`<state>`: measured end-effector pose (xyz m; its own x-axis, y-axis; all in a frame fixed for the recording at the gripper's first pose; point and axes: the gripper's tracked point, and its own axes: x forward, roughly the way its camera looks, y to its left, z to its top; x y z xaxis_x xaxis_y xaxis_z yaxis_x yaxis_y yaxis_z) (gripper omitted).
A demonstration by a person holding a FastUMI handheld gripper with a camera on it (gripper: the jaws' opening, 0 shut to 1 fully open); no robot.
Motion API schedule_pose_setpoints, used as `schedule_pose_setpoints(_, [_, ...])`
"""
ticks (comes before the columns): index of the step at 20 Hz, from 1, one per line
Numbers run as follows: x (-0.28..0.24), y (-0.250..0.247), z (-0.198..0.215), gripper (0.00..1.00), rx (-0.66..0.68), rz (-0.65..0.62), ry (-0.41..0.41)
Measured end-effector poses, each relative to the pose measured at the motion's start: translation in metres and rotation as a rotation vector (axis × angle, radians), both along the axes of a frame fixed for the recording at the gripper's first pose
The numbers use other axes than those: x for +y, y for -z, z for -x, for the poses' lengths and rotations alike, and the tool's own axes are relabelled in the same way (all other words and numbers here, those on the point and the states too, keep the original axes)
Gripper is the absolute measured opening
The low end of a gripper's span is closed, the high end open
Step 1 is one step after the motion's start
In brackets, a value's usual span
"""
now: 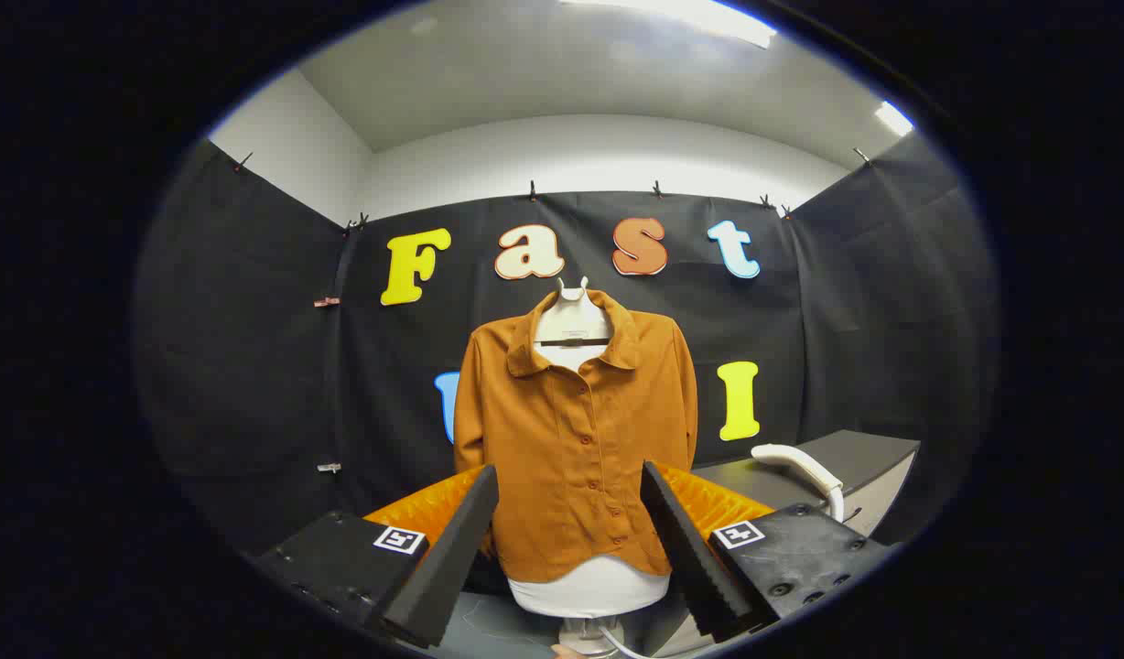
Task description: Iron the clothes twice with a garment steamer, once on the left side and once on the right side.
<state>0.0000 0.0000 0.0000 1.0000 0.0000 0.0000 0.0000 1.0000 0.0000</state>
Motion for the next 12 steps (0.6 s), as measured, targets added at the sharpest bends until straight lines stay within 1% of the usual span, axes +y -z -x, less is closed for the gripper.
schedule_pose_setpoints(3, [0.008,-0.006,0.001,0.98,-0.028,-0.011,-0.023])
schedule_pose_setpoints(8, [0.012,-0.017,0.003,0.98,-0.064,-0.001,-0.019])
schedule_pose_setpoints(12, [0.011,-0.017,0.003,0.98,-0.065,0.015,-0.009])
